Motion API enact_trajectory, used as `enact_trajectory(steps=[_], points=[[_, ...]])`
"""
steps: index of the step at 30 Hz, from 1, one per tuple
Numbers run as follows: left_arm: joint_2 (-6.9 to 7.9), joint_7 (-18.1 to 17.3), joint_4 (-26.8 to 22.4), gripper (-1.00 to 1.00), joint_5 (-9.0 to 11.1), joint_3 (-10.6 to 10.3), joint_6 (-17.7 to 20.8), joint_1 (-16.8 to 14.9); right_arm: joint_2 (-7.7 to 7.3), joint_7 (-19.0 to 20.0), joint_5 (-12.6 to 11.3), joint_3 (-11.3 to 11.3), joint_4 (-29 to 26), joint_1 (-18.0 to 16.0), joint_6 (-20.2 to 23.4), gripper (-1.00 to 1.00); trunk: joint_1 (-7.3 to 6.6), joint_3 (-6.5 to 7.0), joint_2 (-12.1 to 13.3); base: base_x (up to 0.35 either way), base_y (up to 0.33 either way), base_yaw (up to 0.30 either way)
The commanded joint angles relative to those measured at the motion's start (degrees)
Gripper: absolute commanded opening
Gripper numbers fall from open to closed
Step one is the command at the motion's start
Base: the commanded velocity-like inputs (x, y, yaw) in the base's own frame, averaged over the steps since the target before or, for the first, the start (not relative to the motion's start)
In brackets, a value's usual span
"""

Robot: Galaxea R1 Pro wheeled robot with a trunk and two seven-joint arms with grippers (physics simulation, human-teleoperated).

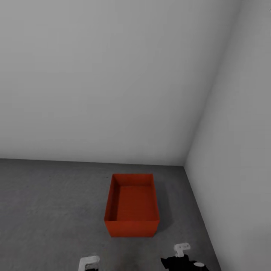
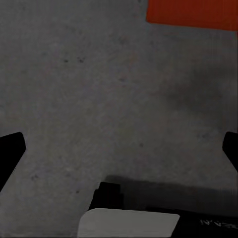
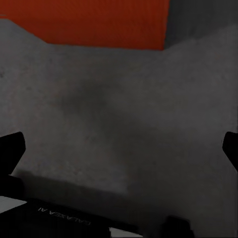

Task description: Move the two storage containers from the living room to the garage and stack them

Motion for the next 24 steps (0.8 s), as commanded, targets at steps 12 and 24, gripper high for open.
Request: enact_trajectory(steps=[12, 24], points=[[3.24, 0.02, 11.18, 1.0, 0.49, -0.17, -9.34, 0.54, -0.39, -4.31, -0.05, 0.44, 11.73, 0.39, -5.61, 1.0, -2.64, 2.12, 4.8, 0.0, 0.0, 0.0], [6.58, -4.33, 11.87, 1.0, 0.42, -0.24, -14.8, 2.42, -0.99, -12.52, 6.59, 0.49, 12.19, 2.72, -6.13, 1.0, -5.28, 4.27, 9.61, 0.0, 0.0, 0.0]])
